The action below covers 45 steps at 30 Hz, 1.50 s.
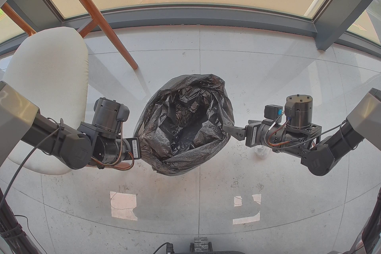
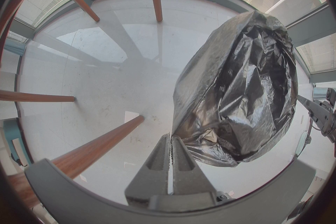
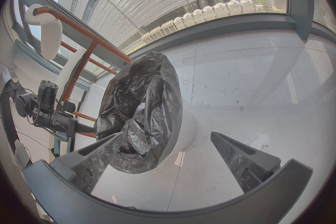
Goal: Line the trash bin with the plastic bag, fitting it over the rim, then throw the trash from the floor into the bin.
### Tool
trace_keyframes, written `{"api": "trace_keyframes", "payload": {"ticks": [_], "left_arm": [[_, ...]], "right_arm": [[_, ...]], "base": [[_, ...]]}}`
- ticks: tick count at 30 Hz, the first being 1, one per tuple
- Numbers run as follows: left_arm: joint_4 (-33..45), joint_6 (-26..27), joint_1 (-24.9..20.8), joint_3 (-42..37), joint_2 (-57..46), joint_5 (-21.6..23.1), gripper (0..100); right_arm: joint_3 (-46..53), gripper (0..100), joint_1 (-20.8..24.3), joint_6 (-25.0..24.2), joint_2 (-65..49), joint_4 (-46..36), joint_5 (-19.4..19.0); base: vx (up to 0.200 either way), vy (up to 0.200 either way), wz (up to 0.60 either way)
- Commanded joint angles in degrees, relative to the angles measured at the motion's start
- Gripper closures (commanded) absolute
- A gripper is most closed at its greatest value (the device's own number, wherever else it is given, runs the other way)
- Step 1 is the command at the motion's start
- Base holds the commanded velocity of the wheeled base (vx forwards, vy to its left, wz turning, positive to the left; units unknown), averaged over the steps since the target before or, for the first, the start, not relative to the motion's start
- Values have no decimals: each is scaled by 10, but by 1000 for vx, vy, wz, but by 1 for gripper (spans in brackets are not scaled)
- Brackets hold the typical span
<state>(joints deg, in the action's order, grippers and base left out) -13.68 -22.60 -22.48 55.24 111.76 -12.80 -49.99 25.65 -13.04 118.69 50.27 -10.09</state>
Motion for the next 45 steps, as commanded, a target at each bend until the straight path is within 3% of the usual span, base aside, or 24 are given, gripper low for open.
{"api": "trace_keyframes", "payload": {"ticks": [1, 4, 5, 9, 18, 23, 27, 33, 34, 37, 45], "left_arm": [[-36, 8, -2, -6, 6, 1, 100], [-44, 19, -5, -14, 5, 1, 100], [-44, 24, -5, -15, 3, 1, 0], [-72, 34, -12, -17, -12, 1, 0], [-97, 51, -89, -94, -143, 21, 0], [-122, 81, -114, -145, -195, 50, 0], [-195, 117, -114, -175, -194, 53, 0], [-232, 132, -113, -199, -197, 66, 0], [-234, 154, -112, -200, -199, 66, 0], [-234, 178, -109, -199, -207, 66, 0], [-234, 180, -110, -198, -204, 66, 0]], "right_arm": [[-1, 0, -5, -2, -6, 1, 0], [1, 0, -6, -3, -13, 1, -1], [1, 0, -7, -3, -15, 1, -1], [12, 0, -24, -2, -37, 1, 0], [93, 0, -119, 3, -72, 0, 1], [105, 0, -192, 21, -39, 0, 8], [104, 0, -226, 43, 17, 2, 8], [96, 0, -225, 47, 63, 13, 8], [96, 0, -225, 47, 63, 13, 8], [72, 0, -211, 50, 134, 76, 10], [27, 0, -203, 60, 210, 123, 16]], "base": [[0, 0, 0], [0, 0, 0], [0, 0, 0], [0, 0, 0], [0, 0, 0], [0, 0, 0], [0, 0, 0], [0, 0, 0], [0, 0, 0], [0, 0, 0], [0, 0, 0]]}}
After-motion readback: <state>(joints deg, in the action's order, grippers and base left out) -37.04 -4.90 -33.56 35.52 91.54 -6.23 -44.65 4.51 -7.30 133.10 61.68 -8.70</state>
